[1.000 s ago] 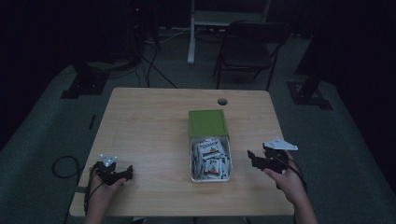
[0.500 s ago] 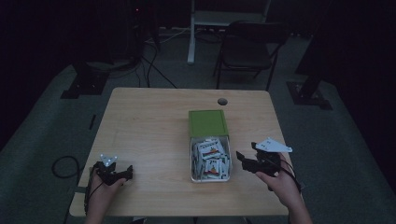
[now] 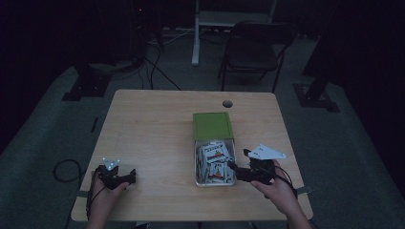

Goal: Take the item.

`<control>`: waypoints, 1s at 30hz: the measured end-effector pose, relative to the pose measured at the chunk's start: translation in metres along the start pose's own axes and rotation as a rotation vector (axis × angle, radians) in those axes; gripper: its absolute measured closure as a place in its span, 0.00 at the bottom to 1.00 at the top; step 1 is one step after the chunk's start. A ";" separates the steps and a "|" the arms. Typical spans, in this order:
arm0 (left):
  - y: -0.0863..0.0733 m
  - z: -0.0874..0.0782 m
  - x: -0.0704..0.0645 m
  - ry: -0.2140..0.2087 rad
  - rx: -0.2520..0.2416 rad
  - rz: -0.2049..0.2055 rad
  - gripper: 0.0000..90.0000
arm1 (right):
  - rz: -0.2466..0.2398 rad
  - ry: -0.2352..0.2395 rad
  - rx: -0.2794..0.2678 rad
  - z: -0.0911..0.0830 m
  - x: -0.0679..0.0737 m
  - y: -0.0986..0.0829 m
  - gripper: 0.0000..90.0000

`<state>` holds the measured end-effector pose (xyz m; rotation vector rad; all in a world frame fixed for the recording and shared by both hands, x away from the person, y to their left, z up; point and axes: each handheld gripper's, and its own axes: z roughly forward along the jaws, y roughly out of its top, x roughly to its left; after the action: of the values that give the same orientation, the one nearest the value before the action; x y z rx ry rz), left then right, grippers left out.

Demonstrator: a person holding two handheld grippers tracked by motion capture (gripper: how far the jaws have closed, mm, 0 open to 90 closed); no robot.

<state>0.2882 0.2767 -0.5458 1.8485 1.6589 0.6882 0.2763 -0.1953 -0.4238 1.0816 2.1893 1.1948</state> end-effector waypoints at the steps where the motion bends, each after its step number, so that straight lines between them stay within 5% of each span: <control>1: 0.000 0.000 0.000 0.000 0.000 0.000 0.10 | -0.003 0.007 0.000 0.001 0.002 0.000 0.32; 30: 0.000 0.000 0.000 0.000 -0.002 0.000 0.10 | -0.033 0.162 0.031 0.039 0.050 0.003 0.39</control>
<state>0.2883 0.2768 -0.5459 1.8467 1.6577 0.6893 0.2727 -0.1344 -0.4428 0.9880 2.3447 1.2785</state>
